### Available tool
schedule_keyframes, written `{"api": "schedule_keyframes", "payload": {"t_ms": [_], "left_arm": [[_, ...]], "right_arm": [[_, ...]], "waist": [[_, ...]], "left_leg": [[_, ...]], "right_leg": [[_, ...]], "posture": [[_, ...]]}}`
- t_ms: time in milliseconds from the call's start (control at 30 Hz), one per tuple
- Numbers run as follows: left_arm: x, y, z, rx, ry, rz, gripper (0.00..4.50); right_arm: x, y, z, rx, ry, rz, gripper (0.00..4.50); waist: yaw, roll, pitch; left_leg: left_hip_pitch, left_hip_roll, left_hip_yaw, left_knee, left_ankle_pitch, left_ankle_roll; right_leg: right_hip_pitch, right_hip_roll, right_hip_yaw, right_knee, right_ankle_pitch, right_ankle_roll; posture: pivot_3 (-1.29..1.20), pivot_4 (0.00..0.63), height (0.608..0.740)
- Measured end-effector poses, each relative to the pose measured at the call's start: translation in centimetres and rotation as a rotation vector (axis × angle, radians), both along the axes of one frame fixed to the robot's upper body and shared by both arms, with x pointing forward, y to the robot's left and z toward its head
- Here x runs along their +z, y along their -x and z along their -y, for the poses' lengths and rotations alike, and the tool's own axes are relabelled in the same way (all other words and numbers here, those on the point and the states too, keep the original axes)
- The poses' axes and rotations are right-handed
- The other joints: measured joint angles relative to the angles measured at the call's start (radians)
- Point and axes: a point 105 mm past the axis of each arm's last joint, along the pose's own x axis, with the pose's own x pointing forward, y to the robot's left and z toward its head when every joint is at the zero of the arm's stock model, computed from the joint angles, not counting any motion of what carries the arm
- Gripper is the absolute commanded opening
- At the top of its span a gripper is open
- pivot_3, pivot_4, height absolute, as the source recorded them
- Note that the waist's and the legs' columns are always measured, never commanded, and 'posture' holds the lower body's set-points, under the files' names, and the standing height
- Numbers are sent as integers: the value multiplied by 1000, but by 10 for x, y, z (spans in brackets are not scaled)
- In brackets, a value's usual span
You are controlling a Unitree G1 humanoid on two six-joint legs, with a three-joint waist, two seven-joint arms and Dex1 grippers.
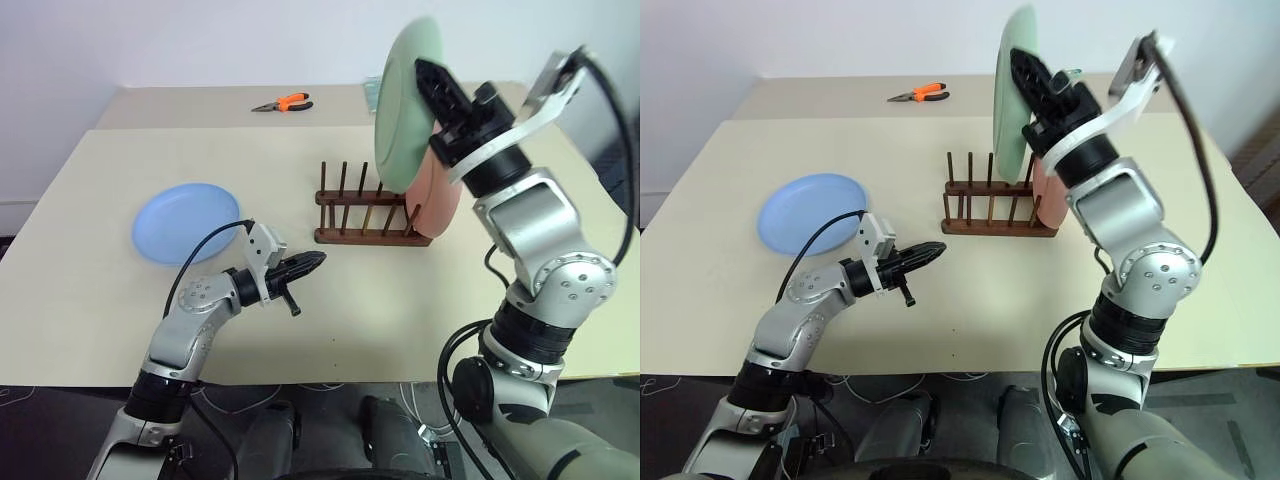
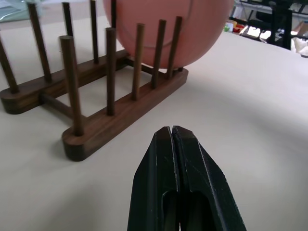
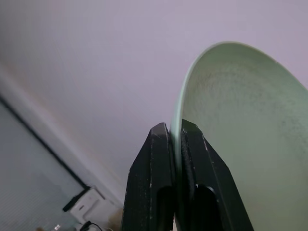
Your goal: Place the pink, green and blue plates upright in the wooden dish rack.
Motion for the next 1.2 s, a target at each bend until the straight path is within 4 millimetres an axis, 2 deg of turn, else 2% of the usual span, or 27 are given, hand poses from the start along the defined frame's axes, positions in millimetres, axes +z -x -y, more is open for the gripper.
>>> {"api": "schedule_keyframes", "payload": {"t_ms": [467, 567, 667, 733, 833, 867, 933, 967, 1000, 1067, 1133, 1200], "left_arm": [[6, 4, 3, -21, 21, -1, 0], [5, 4, 3, -22, 23, -3, 0], [4, 4, 3, -20, 23, -6, 0], [4, 4, 2, -17, 22, -8, 0], [3, 5, 0, -2, 18, -10, 0], [2, 5, -2, 5, 16, -14, 250], [4, 0, -11, 51, 23, -22, 883], [8, -6, -21, 111, 50, -18, 1284], [16, -15, -39, 209, 79, -7, 1753], [31, -38, -85, 480, 110, 35, 2757], [42, -55, -134, 767, 131, 63, 3772], [51, -59, -180, 1028, 160, 64, 3772]], "right_arm": [[-28, -26, -4, 9, -44, -166, 22], [-37, -33, -4, 2, -40, -210, 1013], [-43, -42, -5, -32, 20, -221, 2432], [-36, -43, -6, -71, 144, -150, 3490], [-19, -36, -6, -131, 393, 33, 3490], [-14, -32, -5, -147, 473, 96, 3536], [-6, -27, 0, -186, 596, 200, 3957], [-2, -25, 7, -209, 677, 253, 4263], [5, -22, 15, -238, 750, 311, 4500], [17, -14, 23, -264, 870, 424, 4500], [19, -2, 12, -214, 978, 539, 4500], [9, 9, -9, -120, 1065, 632, 4500]], "waist": [[-15, 0, 0], [-15, 0, 0], [-15, 1, 0], [-15, 1, 0], [-14, 1, 0], [-13, 1, 0], [-13, 0, 0], [-12, 0, 1], [-12, -1, 1], [-12, -1, 1], [-18, -1, 1], [-22, -3, 0]], "left_leg": [[0, 0, 0, -1, 0, 0], [0, 0, 0, -1, 0, 0], [0, 0, 0, -1, 0, 0], [0, 0, 1, -1, 0, 0], [0, 0, 1, -1, 0, 0], [0, 0, 1, -1, 0, 0], [0, 0, 1, -1, 0, 0], [-1, 0, 1, -1, 0, 0], [-1, 1, 1, -1, 0, 0], [0, 1, 0, -1, 0, 0], [1, 1, 1, -2, 0, 0], [2, 2, 1, -4, 0, 0]], "right_leg": [[0, 1, 0, 0, 0, 0], [0, 1, 0, 0, 0, 0], [-1, 1, 0, 0, 0, 0], [-1, 1, 0, 0, 0, 0], [-1, 1, 0, -1, 0, 0], [-1, 1, 0, -1, 0, 1], [0, 1, 0, -1, -2, 3], [0, 0, 0, -2, -3, 4], [0, 0, -1, -2, -3, 4], [0, 0, -1, -1, -3, 5], [0, 1, -1, -1, -1, 8], [0, 1, -1, -1, -1, 9]], "posture": [[0, 150, 740], [0, 150, 740], [0, 150, 740], [0, 150, 740], [0, 150, 740], [0, 150, 740], [0, 150, 740], [0, 150, 740], [0, 150, 740], [0, 150, 740], [0, 150, 740], [0, 150, 740]]}}
